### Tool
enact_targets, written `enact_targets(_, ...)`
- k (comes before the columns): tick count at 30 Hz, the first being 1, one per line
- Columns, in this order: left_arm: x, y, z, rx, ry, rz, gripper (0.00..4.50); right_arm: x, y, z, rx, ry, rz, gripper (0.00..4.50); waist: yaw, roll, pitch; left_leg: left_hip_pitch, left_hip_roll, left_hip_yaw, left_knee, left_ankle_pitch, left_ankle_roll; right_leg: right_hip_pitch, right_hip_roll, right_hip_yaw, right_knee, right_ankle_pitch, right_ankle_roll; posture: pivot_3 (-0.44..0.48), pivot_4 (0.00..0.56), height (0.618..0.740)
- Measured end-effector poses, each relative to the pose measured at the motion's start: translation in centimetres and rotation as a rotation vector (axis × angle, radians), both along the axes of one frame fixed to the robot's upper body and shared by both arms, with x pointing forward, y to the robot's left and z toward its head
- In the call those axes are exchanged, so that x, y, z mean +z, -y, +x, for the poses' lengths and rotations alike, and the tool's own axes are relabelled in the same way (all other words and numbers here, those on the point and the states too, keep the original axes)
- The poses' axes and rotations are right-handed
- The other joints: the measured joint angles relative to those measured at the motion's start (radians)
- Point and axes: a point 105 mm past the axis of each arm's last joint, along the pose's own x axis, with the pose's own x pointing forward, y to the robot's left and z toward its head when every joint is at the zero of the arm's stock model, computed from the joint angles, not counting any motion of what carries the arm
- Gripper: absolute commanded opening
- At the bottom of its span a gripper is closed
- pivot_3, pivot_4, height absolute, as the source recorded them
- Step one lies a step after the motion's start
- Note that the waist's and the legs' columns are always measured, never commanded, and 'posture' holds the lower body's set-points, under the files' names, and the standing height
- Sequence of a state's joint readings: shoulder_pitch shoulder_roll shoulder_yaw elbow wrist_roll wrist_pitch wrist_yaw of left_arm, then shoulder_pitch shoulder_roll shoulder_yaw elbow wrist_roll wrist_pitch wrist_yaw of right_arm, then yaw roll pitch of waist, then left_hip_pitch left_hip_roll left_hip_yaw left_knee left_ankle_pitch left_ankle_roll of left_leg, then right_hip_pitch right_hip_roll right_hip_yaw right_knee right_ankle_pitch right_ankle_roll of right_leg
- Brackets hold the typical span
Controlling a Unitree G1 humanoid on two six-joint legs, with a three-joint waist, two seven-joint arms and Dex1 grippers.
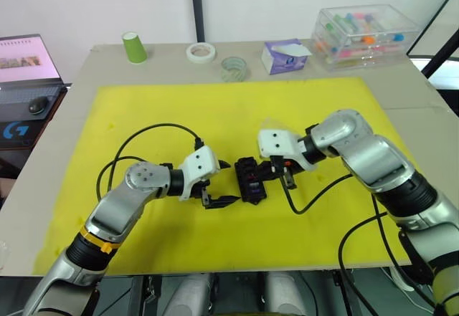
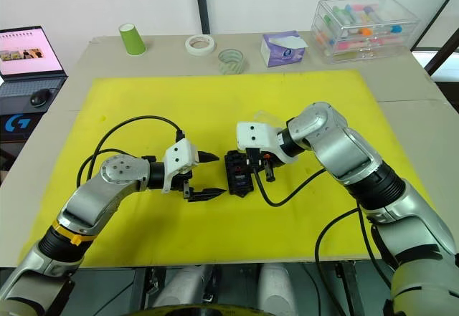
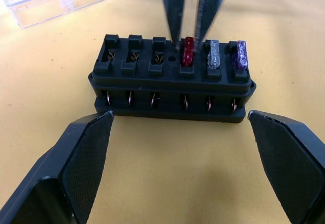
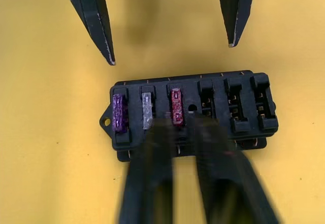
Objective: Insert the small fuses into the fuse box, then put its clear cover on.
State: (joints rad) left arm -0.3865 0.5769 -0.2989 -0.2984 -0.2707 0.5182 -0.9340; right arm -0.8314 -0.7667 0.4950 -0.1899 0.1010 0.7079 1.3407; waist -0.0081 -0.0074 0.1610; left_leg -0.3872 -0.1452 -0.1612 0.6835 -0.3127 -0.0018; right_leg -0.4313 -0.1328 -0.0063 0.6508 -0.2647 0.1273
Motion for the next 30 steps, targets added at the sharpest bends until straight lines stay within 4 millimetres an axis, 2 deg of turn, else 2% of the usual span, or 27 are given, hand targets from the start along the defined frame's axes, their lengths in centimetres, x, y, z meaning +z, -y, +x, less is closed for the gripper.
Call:
enact_targets(10, 0.0, 0.0, 0.0, 0.001, -0.001, 0.000, 4.50, 0.1, 0.0, 0.0, -0.001, -0.002, 0.005, 1.31, 0.001, 0.000, 0.000, 0.000, 0.000, 0.000, 0.000, 0.000, 0.000, 0.000, 0.000, 0.000, 0.000, 0.000, 0.000, 0.000, 0.150, 0.740)
enact_targets(17, 0.0, 0.0, 0.0, -0.001, 0.001, -0.001, 4.50, 2.0, -0.2, 0.2, 0.009, 0.033, 0.053, 1.31, 0.000, 0.000, 0.000, 0.000, 0.000, 0.000, 0.000, 0.000, 0.000, 0.000, 0.000, 0.000, 0.000, 0.000, 0.000, 0.000, 0.150, 0.740)
enact_targets(20, 0.0, 0.0, 0.0, -0.001, 0.003, -0.001, 4.50, 2.2, -0.5, -0.3, 0.035, 0.029, 0.060, 0.85, 0.000, 0.000, 0.000, 0.000, 0.000, 0.000, 0.000, 0.000, 0.000, 0.000, 0.000, 0.000, 0.000, 0.000, 0.000, 0.000, 0.150, 0.740)
enact_targets(23, 0.0, 0.0, 0.0, -0.001, 0.004, -0.002, 4.50, 2.2, -0.7, -0.7, 0.055, 0.023, 0.064, 0.01, 0.001, 0.000, 0.000, 0.000, 0.000, 0.000, 0.000, 0.000, 0.000, 0.000, 0.000, 0.000, 0.000, 0.000, 0.000, 0.000, 0.150, 0.740)
enact_targets(30, 0.0, 0.0, 0.0, -0.001, 0.004, -0.002, 4.50, 1.5, -0.7, -0.9, 0.054, 0.006, 0.061, 0.01, 0.000, 0.000, 0.000, 0.000, 0.000, 0.000, 0.000, 0.000, 0.000, 0.000, 0.000, 0.000, 0.000, 0.000, 0.000, 0.000, 0.150, 0.740)
